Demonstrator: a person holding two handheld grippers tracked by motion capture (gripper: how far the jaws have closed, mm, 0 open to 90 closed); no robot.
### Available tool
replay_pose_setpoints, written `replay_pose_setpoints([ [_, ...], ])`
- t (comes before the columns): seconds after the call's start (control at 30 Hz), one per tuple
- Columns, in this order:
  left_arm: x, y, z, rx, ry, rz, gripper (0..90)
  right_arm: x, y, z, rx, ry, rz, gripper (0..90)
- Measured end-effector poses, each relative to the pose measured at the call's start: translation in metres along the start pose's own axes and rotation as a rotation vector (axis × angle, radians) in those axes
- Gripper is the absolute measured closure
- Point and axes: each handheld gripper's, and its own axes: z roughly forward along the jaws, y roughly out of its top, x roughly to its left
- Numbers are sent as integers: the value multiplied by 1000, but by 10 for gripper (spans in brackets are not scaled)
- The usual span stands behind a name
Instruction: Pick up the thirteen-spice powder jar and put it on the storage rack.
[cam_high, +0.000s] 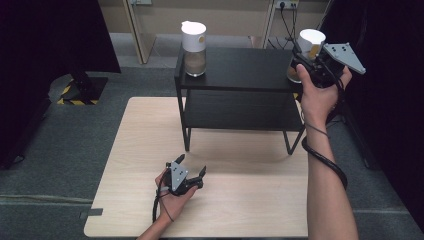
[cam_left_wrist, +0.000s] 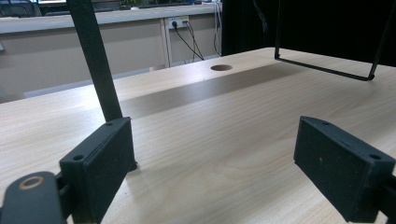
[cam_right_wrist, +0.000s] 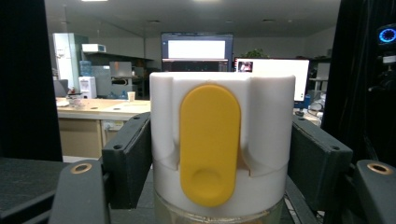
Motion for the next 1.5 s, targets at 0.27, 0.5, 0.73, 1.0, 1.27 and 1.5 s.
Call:
replay_pose_setpoints([
  [0.27,0,0,0,1,-1,0,119,3,2,-1,3,3,-3,138],
  [0.5,0,0,0,-1,0,2,119,2,2,-6,17,18,10,102],
  [0.73,-1,0,0,0,0,3,119,-1,-1,-16,7,35,19,91],
  [1.0,-1,0,0,1,0,6,119,-2,-6,-27,24,49,2,87],
  [1.27,-1,1,0,4,1,11,119,-5,-15,-38,25,69,18,84],
  [1.5,-2,1,0,4,1,12,119,-8,-19,-49,18,88,23,80],
])
